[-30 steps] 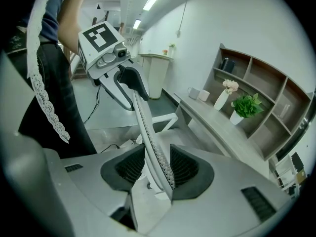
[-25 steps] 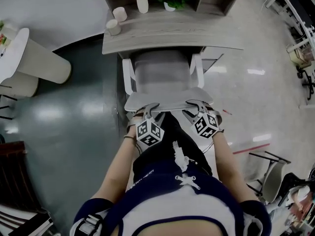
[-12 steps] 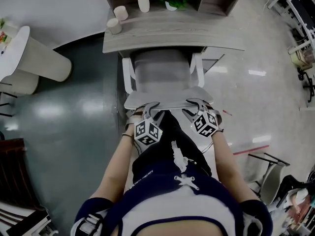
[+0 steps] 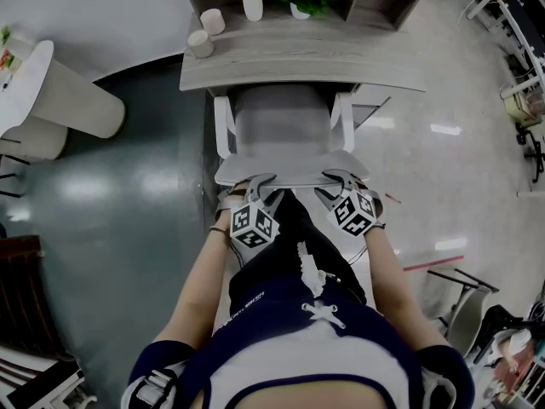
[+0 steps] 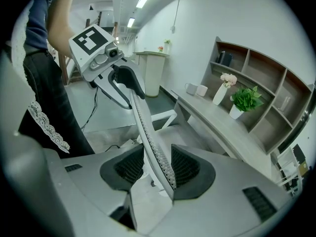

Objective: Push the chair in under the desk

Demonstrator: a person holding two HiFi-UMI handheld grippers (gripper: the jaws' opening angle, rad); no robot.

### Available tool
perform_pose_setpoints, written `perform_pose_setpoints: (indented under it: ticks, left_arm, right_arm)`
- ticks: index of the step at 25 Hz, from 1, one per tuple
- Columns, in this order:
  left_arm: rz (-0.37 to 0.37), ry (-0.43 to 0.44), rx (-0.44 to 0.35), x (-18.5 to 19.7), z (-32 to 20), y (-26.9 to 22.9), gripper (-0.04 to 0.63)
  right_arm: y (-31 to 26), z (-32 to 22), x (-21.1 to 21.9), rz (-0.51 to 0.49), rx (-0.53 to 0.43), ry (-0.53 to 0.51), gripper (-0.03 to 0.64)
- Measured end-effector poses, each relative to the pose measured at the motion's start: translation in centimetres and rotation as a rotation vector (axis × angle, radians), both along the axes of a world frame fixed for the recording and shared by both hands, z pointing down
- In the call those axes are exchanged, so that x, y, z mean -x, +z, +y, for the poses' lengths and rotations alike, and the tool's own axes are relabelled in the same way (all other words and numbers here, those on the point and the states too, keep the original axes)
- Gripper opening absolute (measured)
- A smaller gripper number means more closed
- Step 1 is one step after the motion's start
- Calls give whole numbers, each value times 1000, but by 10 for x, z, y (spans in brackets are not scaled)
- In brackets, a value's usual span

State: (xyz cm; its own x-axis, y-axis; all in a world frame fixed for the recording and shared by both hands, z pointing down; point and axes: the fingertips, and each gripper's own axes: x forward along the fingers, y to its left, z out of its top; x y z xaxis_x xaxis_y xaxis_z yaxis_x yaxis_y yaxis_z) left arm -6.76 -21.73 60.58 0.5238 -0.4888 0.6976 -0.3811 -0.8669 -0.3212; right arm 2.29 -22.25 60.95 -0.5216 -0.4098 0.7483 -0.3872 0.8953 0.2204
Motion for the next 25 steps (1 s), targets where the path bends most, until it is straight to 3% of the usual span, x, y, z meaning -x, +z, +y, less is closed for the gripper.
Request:
perform_pose_setpoints:
  ticks: [25]
  left_arm:
    - [-6,-2,19,3,-41,0,163]
  right_arm:
    - [0,-40,3,-3,-1,0,152]
